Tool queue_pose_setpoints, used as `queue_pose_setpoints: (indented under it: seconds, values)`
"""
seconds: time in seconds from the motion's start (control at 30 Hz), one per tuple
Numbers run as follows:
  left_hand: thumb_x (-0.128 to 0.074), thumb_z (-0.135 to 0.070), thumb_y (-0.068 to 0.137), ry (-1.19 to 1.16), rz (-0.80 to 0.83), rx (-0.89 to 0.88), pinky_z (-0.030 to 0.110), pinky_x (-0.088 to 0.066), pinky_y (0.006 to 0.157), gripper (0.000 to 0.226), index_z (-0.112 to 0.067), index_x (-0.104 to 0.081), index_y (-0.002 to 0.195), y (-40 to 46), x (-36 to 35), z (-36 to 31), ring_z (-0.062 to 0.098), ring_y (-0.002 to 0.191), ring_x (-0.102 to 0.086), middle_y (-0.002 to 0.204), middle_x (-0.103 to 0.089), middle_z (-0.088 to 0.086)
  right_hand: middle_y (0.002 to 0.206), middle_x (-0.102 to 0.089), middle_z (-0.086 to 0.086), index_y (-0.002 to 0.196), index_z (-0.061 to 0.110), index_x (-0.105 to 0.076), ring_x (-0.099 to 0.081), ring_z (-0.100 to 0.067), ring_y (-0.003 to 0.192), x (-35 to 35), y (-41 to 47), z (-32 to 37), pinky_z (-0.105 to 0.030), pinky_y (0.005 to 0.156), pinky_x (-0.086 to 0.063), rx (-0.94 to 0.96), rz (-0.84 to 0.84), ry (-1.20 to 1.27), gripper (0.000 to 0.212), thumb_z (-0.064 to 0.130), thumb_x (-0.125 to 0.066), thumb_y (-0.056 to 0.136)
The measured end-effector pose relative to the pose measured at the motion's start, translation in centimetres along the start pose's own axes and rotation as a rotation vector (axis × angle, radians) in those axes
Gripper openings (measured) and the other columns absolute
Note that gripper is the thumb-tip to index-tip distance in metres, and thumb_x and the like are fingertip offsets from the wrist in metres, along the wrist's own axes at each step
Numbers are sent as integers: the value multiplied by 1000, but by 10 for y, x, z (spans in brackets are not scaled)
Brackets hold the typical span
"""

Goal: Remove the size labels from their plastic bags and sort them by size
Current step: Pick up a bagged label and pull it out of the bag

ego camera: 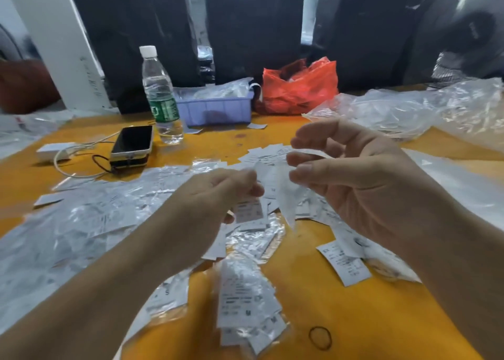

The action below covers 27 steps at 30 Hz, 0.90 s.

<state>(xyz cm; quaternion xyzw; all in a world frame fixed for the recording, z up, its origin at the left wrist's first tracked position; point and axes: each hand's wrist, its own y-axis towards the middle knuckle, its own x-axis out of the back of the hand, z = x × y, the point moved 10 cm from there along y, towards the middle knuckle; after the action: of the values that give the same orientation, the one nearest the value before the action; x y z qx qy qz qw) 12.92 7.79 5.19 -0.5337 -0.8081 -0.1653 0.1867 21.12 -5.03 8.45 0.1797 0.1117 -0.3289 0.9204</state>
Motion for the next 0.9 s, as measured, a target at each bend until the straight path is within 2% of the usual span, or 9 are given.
queue_pose_setpoints:
  seconds: [0.07,0.17,0.27,0.4,0.53,0.63,0.67,0.77,0.9]
  values:
    - [-54,-73,71,-118,98,54,42,-47,95,57,-24,-76,91,-3,-5,4,19,95,-64,91,-73,-3,97,-65,-11,81,13,-73,-71,-21,82,-11,4,-6,-23,68,-57,-29,13,3,44,-17,-76,49]
    - [-48,-67,68,-193,187,26,40,-45,96,60,-23,-76,97,-8,-2,3,15,97,-65,97,-73,-3,97,-64,-14,81,11,-72,-71,-22,82,-28,13,-15,-24,65,-56,-73,46,58,40,-16,-75,51]
    - [-64,-43,69,-291,187,-5,40,-49,93,37,-17,-77,93,-11,10,9,19,94,-67,95,-73,4,91,-65,-13,86,7,-69,-71,-22,80,-46,23,-21,-24,64,-57,-92,92,98,39,-14,-68,53]
    - [-69,-22,69,-455,124,-39,31,-45,71,5,-21,-74,70,-13,22,16,12,67,-63,69,-66,0,82,-65,-12,79,7,-72,-69,-21,74,-47,30,-33,-25,64,-57,-98,83,100,35,-16,-73,53]
    - [-73,-26,65,-498,-18,-35,29,-43,69,8,-23,-67,60,-12,33,28,7,57,-57,59,-58,-4,86,-67,-10,82,13,-74,-68,-22,75,-27,20,-61,-31,61,-57,-203,-17,119,26,6,-79,57]
    - [-76,-35,62,-454,-68,-59,13,-45,54,17,-23,-66,61,-16,33,28,4,54,-52,58,-53,-4,86,-67,-6,82,16,-74,-67,-18,74,-35,9,-78,-29,55,-54,-282,36,59,29,29,-79,57]
    - [-77,-38,62,-432,-74,-67,11,-42,50,20,-22,-65,61,-18,32,28,4,52,-50,57,-51,-4,84,-67,-4,80,16,-74,-66,-15,72,-41,6,-80,-27,54,-52,-291,75,23,24,28,-79,59]
    - [-77,-42,60,-408,-51,-75,13,-42,51,24,-21,-65,62,-19,28,28,9,55,-47,55,-48,-5,73,-66,-3,72,14,-75,-61,-11,65,-50,1,-76,-22,52,-49,-250,134,-90,11,20,-79,64]
    - [-78,-41,65,-426,5,-84,14,-47,57,21,-22,-69,67,-21,23,23,11,63,-53,61,-55,-2,66,-64,-5,66,15,-74,-55,-12,58,-48,0,-65,-23,50,-47,-164,96,-194,9,23,-74,65]
